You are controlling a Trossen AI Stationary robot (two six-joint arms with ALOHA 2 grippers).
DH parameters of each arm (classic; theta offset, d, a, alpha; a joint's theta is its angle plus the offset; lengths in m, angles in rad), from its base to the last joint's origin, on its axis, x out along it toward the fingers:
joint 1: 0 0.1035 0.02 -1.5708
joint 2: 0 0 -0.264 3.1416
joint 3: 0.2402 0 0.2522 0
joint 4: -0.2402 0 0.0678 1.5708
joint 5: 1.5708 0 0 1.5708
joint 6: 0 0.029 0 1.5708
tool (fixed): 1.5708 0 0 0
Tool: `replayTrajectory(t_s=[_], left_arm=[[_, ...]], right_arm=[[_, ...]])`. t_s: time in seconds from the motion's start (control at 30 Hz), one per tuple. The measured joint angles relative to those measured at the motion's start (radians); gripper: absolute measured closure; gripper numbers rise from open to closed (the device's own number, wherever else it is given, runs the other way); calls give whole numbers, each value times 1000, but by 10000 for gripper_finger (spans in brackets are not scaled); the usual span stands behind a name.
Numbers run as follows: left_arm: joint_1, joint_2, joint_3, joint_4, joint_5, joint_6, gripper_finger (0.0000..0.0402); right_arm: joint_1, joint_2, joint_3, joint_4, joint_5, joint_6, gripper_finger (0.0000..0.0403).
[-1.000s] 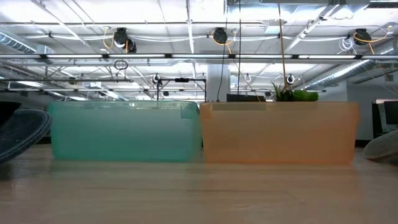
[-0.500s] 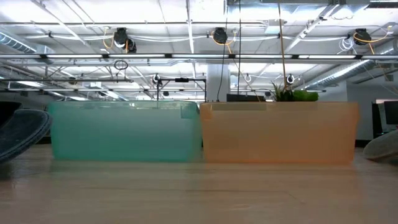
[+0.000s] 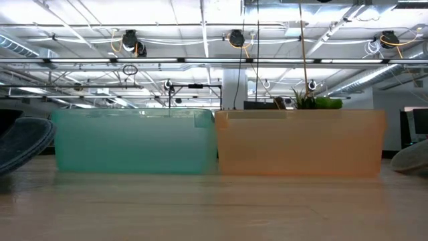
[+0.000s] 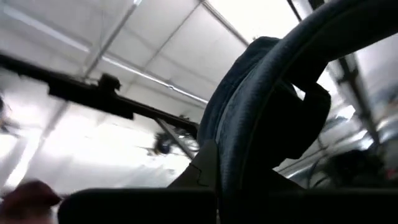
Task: Pick & Place hat
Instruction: Put the top blue cap into the orange bin
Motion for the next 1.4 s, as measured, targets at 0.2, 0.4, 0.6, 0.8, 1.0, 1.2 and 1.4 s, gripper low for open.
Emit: replayTrajectory(t_s=[0.2, 0.4, 0.6, 0.8, 1.0, 1.2, 1.4], left_arm=[[32, -11, 0, -35, 30, -196, 86], [67, -10, 0, -36, 145, -353, 103], [95, -18, 0, -43, 213, -376, 104], [145, -32, 0, -91, 273, -396, 86], [162, -29, 0, -94, 277, -404, 64], [160, -18, 0, -88, 255, -386, 53], [142, -4, -1, -51, 245, -368, 65]], right_arm=[[-19, -8, 0, -2, 42, -419, 402], [-18, -8, 0, -5, 130, -748, 402], [-17, -8, 0, -9, 179, -932, 403], [-5, -8, 0, -64, 182, -995, 403], [57, -7, 0, -154, 241, -1165, 403], [122, -7, 23, -194, 342, -1323, 403], [168, -8, 45, -219, 341, -1397, 403]])
